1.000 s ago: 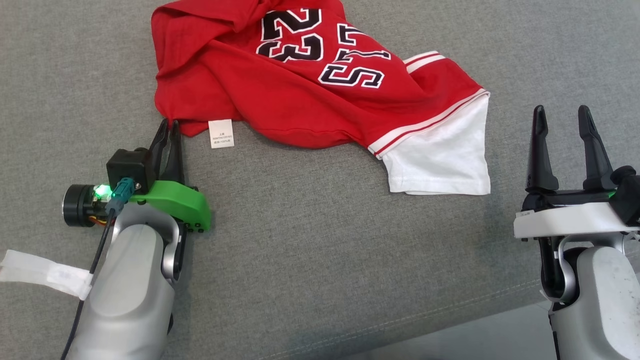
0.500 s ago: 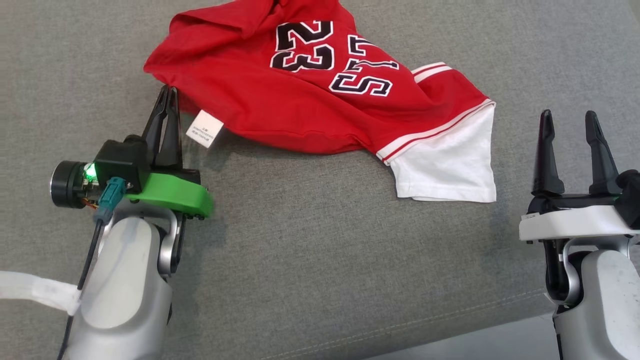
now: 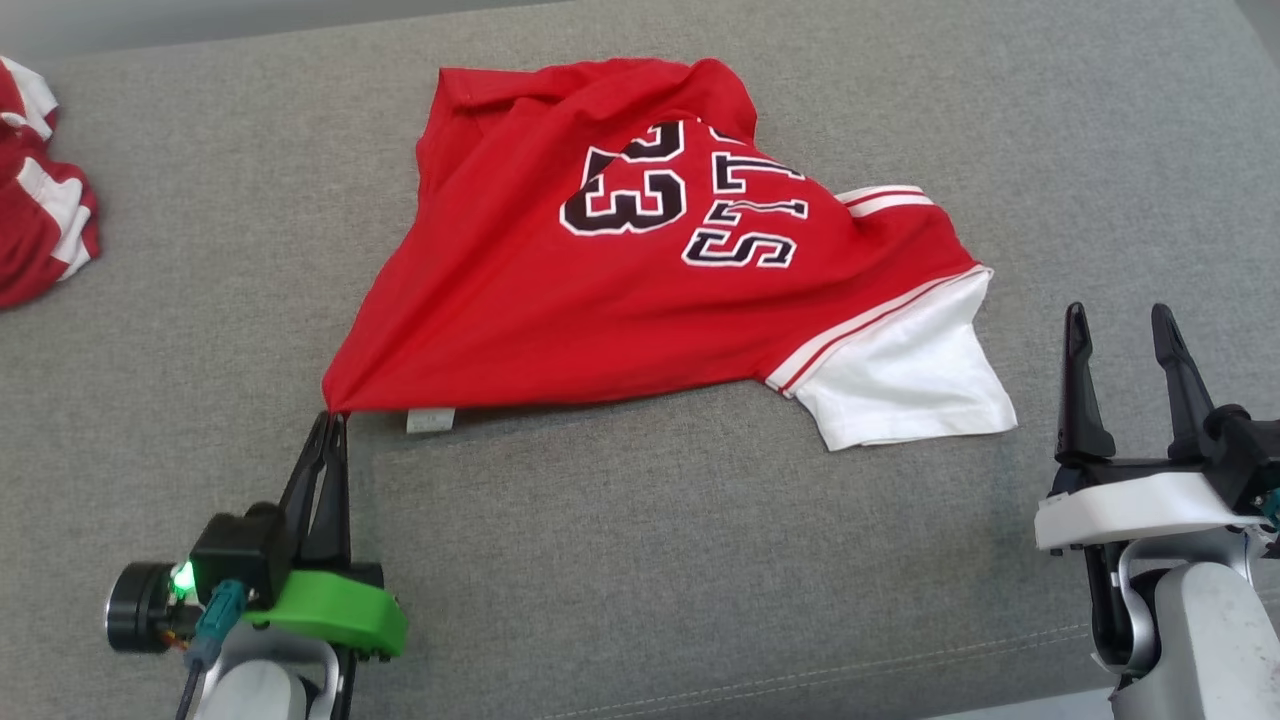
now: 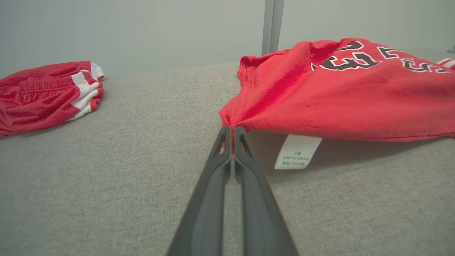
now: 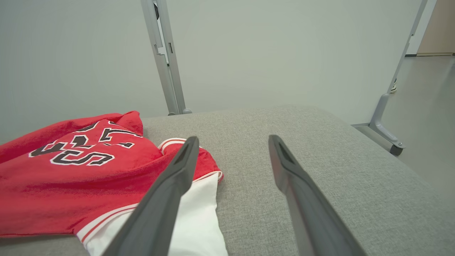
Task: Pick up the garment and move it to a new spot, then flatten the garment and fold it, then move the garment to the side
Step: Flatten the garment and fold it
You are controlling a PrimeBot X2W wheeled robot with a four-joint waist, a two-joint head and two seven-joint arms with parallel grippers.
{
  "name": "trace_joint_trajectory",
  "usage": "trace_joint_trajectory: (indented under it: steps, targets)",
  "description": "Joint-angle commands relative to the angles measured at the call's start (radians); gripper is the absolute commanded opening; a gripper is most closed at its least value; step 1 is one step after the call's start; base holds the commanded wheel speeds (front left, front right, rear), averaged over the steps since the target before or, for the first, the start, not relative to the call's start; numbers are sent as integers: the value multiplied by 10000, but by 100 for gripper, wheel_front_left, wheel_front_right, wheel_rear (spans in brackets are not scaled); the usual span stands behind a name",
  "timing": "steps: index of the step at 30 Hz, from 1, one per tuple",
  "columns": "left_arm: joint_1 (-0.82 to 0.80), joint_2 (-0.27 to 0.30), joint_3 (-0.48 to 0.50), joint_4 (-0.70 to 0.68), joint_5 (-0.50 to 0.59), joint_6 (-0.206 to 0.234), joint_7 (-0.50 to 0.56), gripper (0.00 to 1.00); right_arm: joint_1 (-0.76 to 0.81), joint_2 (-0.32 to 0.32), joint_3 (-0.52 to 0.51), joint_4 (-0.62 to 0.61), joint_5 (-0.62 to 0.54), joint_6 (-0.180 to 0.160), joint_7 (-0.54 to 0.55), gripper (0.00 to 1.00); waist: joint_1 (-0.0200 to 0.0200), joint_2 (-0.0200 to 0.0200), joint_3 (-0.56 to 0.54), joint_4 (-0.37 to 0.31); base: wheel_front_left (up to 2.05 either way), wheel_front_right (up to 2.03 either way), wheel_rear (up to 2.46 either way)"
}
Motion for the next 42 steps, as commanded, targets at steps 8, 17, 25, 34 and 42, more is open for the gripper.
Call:
trace_joint_trajectory:
  steps: [8,17,25,34,42]
  targets:
    - [1635,27,324,-176,-354,421,40,0,512,-29,8,193,-84,-14,-29,100,0,0,-622,335,0,0,0]
    - [1483,-346,266,470,-575,385,-11,100,442,-29,173,374,-27,-14,-29,100,0,0,-754,236,0,0,0]
    - [1524,-550,728,252,-695,492,-14,100,473,-29,84,466,8,-14,-29,100,0,0,-847,237,0,0,0]
    - [1554,-784,1062,-216,-467,258,-4,100,614,-27,167,741,-61,-14,-29,100,0,0,-1162,249,0,0,0]
    - [1551,-1032,1088,-278,-356,88,-5,100,914,-29,879,716,34,-14,-29,100,0,0,-1716,218,0,0,0]
